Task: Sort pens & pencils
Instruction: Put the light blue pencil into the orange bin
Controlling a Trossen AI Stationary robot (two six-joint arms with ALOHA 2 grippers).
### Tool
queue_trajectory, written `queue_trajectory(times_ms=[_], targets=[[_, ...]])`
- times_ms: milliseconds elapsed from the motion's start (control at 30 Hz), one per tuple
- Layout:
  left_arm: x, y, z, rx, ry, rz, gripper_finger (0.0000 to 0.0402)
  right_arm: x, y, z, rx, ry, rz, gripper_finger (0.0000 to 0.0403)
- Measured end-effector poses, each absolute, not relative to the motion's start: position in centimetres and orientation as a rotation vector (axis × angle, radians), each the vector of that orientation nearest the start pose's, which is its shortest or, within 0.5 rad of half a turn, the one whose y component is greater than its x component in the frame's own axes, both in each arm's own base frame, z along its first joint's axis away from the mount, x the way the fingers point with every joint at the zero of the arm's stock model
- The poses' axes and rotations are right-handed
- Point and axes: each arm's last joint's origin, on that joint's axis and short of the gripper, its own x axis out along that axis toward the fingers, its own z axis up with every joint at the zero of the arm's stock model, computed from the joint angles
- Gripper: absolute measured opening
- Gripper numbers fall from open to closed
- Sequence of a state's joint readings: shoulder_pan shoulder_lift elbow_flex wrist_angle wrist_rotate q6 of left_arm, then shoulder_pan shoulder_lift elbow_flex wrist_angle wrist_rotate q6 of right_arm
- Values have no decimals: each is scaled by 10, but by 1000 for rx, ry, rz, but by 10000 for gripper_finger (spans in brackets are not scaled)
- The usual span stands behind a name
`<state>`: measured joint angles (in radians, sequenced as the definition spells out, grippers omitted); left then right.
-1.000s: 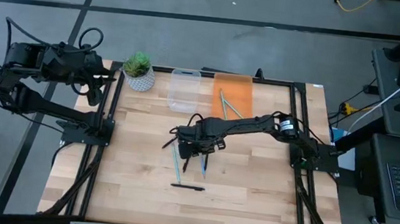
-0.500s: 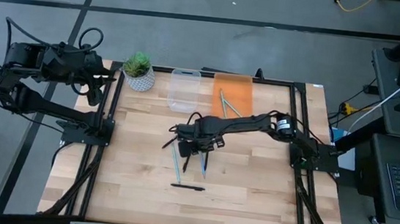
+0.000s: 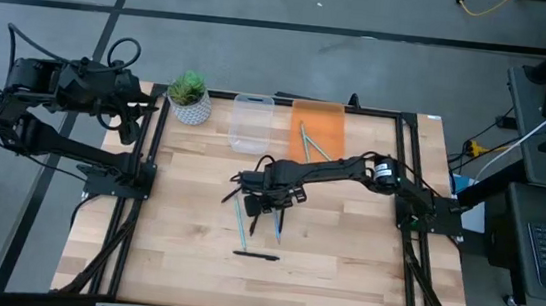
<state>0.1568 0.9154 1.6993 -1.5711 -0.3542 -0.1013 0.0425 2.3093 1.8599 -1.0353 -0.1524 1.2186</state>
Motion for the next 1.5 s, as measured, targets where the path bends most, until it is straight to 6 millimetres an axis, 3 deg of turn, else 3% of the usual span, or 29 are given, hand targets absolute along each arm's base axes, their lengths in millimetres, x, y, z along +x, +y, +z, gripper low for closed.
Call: queue_trajectory(times_ms=[433,833,1500], targets=[[55,19,461,-16,766,524,86,453,21,144,1046,1399,-771,130],[55,19,461,-12,767,522,86,454,19,144,1039,1395,-762,70],[55,19,461,-12,767,522,86,454,19,144,1038,1396,-761,68]])
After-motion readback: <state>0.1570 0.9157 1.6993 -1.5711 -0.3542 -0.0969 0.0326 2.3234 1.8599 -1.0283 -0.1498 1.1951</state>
